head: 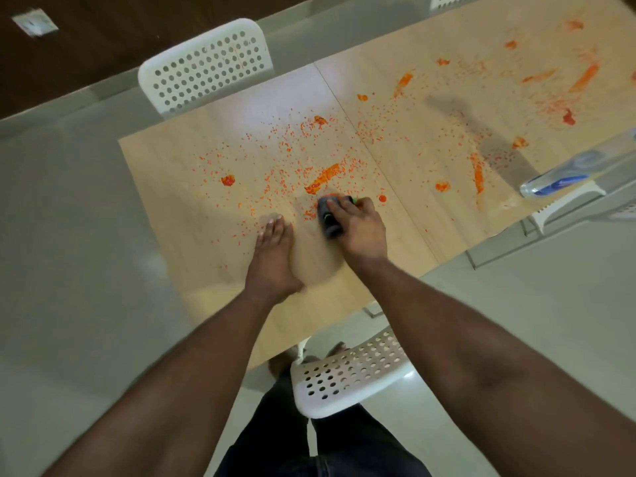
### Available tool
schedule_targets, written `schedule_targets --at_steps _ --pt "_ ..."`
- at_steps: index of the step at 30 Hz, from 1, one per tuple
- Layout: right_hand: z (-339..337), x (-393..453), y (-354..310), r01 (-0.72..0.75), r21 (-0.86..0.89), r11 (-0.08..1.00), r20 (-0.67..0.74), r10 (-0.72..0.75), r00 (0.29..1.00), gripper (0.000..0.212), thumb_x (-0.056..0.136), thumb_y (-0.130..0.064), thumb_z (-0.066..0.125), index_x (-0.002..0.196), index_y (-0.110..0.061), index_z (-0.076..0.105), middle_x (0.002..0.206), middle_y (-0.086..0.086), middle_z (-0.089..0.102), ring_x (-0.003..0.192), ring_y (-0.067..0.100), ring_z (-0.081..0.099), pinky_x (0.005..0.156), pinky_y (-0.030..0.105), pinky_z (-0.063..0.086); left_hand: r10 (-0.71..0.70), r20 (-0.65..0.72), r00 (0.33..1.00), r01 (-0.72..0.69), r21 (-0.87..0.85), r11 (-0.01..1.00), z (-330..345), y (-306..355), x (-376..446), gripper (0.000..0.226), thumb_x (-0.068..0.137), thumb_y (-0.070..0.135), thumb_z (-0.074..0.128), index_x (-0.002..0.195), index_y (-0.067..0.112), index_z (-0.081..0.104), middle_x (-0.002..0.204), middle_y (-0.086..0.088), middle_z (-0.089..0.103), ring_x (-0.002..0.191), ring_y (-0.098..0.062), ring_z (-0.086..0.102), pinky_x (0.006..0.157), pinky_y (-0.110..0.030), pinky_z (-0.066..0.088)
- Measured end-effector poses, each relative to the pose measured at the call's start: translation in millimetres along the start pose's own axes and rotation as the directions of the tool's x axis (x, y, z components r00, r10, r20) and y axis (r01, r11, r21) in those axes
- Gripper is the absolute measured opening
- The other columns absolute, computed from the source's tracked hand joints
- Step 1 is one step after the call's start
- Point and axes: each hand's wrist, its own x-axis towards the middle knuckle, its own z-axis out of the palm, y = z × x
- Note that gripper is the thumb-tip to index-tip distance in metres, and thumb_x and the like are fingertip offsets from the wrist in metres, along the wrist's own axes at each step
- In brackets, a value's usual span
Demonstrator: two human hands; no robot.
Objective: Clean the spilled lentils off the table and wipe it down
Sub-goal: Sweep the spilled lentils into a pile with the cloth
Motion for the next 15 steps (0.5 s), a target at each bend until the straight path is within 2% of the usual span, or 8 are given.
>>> schedule_targets --at_steps 4,6,8,10,15 --pt "1 -63 5 0.066 0.000 0.998 -0.045 -0.066 0.997 0.059 0.086 -0.027 0.061 0.145 -0.023 0.063 0.145 0.006 0.064 0.117 0.037 0.049 0.082 0.044 0.056 0.016 -0.001 1.000 -0.016 -0.025 1.000 -5 18 6 0.138 0.074 0.058 0.086 0.168 0.009 -0.003 0.176 -0.008 -0.009 0.162 -0.023 -0.012 0.129 -0.037 -0.007" --pt "5 -101 15 0.087 -0.014 0.996 -0.041 -0.088 0.995 0.061 0.085 -0.022 0.071 0.146 -0.024 0.063 0.147 0.005 0.063 0.119 0.036 0.051 0.080 0.045 0.057 0.032 0.005 0.999 -0.032 -0.023 0.999 -7 28 13 0.136 0.077 0.063 0.083 0.168 0.008 -0.002 0.176 -0.010 -0.009 0.162 -0.024 -0.011 0.130 -0.039 -0.006" --pt "7 -127 27 0.080 -0.036 0.996 -0.027 -0.081 0.996 0.059 0.087 -0.019 0.067 0.145 -0.025 0.063 0.148 0.003 0.063 0.118 0.035 0.053 0.078 0.045 0.057 0.020 -0.005 1.000 -0.020 -0.012 1.000 -7 39 20 0.135 0.078 0.066 0.080 0.168 0.009 -0.002 0.176 -0.010 -0.009 0.162 -0.025 -0.011 0.131 -0.040 -0.005" --pt "8 -126 39 0.073 -0.040 0.997 -0.021 -0.073 0.997 0.057 0.089 -0.021 0.056 0.145 -0.027 0.064 0.149 0.000 0.062 0.118 0.033 0.052 0.077 0.043 0.057 0.020 -0.025 0.999 -0.020 -0.010 1.000 -4 47 28 0.135 0.078 0.069 0.079 0.168 0.008 -0.002 0.176 -0.011 -0.009 0.162 -0.025 -0.011 0.132 -0.042 -0.003" --pt "4 -60 58 0.048 -0.001 0.999 -0.045 -0.048 0.998 0.064 0.078 -0.017 0.083 0.140 -0.025 0.068 0.142 0.000 0.067 0.117 0.036 0.054 0.077 0.039 0.059 -0.036 -0.071 0.997 0.035 -0.023 0.999 5 56 40 0.139 0.074 0.068 0.083 0.168 0.011 -0.003 0.176 -0.009 -0.009 0.162 -0.024 -0.011 0.132 -0.041 -0.002"
